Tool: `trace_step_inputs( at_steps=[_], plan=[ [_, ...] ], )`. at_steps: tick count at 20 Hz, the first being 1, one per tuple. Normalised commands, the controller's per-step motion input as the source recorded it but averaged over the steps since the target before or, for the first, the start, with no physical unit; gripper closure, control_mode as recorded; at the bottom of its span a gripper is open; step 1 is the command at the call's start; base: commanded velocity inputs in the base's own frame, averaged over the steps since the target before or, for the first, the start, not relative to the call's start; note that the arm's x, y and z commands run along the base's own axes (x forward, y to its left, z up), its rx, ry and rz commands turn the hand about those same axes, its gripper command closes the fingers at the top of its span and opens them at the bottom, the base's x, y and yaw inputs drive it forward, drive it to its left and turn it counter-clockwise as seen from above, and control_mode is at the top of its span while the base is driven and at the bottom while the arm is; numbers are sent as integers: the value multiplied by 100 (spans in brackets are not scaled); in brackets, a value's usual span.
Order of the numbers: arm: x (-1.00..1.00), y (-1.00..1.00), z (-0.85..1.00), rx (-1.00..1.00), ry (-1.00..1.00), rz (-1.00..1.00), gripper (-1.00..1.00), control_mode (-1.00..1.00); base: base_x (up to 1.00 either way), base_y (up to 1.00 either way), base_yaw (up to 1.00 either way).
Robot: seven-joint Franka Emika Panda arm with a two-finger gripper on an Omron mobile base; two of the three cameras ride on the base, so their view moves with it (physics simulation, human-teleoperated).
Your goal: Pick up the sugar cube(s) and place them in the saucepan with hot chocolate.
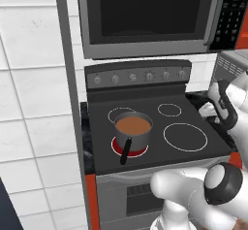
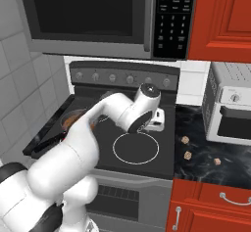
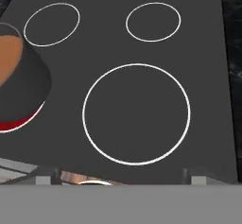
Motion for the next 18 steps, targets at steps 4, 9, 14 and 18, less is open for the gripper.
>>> trace_step_inputs(
  at_steps=[4,9,14,18],
  plan=[
    [-23,-54,-35,0,-26,10,-100,-100,0,0,0],
    [0,-37,0,-4,-17,13,-100,-100,0,0,0],
    [26,-46,8,-7,-2,7,-100,-100,0,0,0],
    [62,-41,3,-2,3,2,-100,-100,0,0,0]
  ],
)
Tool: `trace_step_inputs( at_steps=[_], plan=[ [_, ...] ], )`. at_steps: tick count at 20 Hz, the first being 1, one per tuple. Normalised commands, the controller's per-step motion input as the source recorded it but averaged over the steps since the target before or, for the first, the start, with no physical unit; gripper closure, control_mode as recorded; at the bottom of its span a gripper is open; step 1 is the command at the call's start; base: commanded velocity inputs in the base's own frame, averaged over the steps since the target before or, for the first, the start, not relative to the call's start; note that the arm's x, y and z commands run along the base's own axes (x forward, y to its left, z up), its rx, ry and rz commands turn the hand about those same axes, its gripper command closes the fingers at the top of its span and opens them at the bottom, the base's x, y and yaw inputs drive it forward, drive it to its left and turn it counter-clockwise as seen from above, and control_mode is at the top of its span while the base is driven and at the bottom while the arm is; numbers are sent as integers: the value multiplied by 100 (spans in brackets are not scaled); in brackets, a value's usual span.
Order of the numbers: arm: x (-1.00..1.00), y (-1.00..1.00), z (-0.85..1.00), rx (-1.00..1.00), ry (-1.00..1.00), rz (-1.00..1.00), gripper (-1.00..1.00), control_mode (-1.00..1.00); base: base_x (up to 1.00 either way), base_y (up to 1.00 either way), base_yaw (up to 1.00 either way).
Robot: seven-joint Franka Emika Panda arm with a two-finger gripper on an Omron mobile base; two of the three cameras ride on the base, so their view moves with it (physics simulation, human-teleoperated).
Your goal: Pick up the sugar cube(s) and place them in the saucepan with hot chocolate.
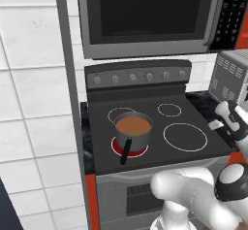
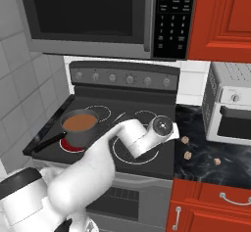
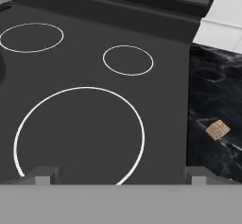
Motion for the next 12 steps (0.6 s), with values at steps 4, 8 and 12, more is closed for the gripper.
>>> trace_step_inputs(
  at_steps=[4,8,12],
  plan=[
    [71,-36,2,-4,21,0,-100,-100,0,0,0],
    [53,-38,0,-6,26,0,-100,-100,0,0,0],
    [11,-19,0,-11,28,-4,-100,-100,0,0,0]
  ],
)
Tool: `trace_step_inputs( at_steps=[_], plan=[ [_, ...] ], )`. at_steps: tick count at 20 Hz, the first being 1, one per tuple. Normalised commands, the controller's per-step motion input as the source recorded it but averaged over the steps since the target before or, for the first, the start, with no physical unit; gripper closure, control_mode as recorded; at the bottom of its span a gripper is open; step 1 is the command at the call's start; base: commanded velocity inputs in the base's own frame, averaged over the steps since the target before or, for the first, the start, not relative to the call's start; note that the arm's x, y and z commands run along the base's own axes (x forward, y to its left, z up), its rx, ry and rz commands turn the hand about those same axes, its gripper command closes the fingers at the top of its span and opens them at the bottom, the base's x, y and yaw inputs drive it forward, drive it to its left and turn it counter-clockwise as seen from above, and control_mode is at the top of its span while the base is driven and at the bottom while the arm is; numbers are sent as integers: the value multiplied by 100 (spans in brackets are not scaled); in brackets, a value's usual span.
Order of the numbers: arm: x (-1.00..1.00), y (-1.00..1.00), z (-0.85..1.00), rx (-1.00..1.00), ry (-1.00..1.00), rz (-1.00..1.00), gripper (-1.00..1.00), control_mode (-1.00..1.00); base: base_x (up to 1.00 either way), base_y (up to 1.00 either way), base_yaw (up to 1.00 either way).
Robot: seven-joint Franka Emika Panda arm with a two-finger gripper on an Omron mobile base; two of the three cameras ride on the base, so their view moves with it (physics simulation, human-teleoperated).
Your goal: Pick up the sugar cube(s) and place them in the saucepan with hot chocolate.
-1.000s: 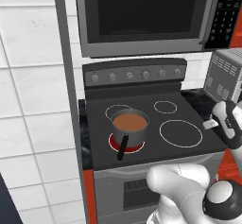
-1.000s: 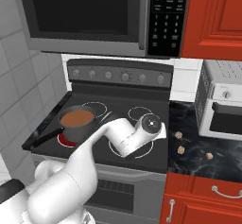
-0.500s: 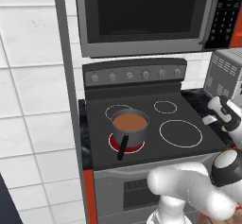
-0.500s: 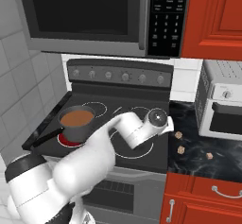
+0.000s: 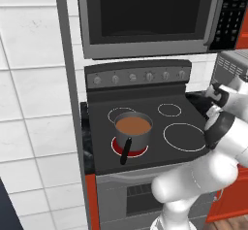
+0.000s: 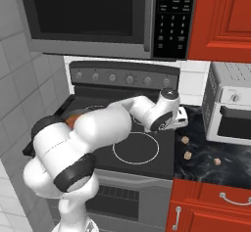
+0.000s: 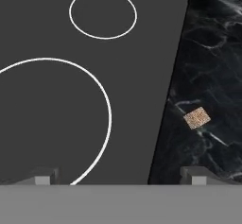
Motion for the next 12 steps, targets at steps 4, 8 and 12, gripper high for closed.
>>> trace_step_inputs(
  at_steps=[4,8,12],
  plan=[
    [3,-25,0,-15,30,-8,-100,-100,0,0,0],
    [0,-48,-7,-4,9,-16,-100,-100,0,0,0],
    [0,-52,-22,0,1,-19,-100,-100,0,0,0]
  ],
)
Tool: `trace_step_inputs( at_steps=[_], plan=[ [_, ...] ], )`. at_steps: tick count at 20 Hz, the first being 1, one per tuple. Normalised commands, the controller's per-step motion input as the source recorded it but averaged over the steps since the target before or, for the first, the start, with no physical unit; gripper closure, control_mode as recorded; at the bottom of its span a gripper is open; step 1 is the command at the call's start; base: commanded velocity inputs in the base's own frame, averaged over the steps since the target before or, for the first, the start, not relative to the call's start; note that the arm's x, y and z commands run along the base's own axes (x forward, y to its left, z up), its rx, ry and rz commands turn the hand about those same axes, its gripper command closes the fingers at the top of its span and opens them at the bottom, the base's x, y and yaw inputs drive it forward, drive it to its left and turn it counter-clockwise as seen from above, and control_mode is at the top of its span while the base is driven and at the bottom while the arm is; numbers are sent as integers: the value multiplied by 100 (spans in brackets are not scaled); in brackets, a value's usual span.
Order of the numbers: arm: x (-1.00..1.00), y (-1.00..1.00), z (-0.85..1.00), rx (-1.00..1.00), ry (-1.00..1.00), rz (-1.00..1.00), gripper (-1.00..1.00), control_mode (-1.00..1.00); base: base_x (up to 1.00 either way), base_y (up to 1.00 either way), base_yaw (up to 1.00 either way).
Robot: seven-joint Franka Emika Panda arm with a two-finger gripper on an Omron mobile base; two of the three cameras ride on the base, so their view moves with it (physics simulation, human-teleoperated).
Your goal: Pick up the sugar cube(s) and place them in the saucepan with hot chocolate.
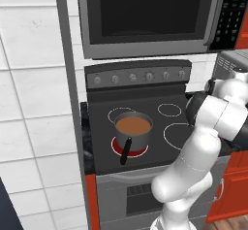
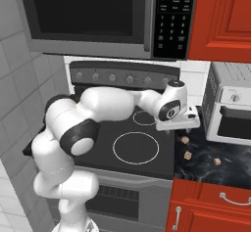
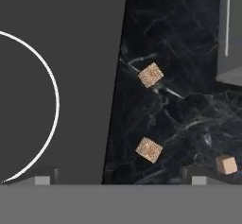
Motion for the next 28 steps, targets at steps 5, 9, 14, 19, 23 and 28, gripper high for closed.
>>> trace_step_inputs(
  at_steps=[5,9,14,19,23,28],
  plan=[
    [0,-40,-4,0,14,-23,-100,-100,0,0,0],
    [0,-46,-1,0,12,-19,-100,-100,0,0,0],
    [-2,-53,-10,5,3,-7,-100,-100,0,0,0],
    [-24,-30,-18,19,-2,0,-100,-100,0,0,0],
    [-26,-4,-21,12,-8,0,-100,-100,0,0,0],
    [-15,0,-1,8,-6,0,-100,-100,0,0,0]
  ],
)
